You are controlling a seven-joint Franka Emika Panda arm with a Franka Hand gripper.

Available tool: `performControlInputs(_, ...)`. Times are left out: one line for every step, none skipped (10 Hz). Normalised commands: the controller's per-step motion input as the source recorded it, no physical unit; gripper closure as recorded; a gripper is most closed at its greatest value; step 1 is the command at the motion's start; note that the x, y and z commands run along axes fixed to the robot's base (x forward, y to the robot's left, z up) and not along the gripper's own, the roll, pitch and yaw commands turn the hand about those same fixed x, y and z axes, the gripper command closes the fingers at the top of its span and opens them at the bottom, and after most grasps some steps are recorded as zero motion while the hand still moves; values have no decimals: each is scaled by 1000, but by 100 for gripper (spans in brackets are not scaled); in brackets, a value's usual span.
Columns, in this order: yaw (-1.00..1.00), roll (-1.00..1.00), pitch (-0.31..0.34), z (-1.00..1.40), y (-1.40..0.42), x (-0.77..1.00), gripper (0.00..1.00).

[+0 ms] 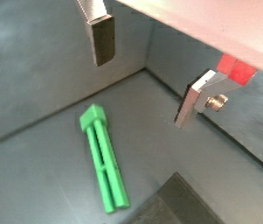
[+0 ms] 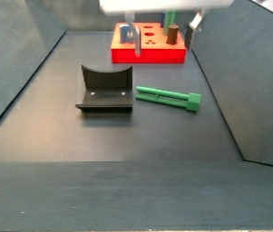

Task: Pick up the 3 prong object. Move up. Rotate the 3 prong object. Place the 3 prong object on the fixture. Regrasp the 3 prong object. Move to above the board. Insert the 3 prong object.
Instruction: Pick up the 3 prong object.

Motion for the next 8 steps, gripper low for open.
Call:
performControlInputs(1000,76,-117,-751,60,-140,0)
performControlInputs(1000,50,-113,-749,26,-154,0)
performControlInputs(1000,47,-109,-734,6,-160,0)
performControlInputs(1000,0,-139,-691,9,-120,0)
performControlInputs(1000,-17,-184,-523,0,-17,0)
performControlInputs(926,3,-200,-511,-177,0,0)
performControlInputs(880,84,-230,-571,-280,-71,0)
performControlInputs(849,171,-214,-571,-289,-154,0)
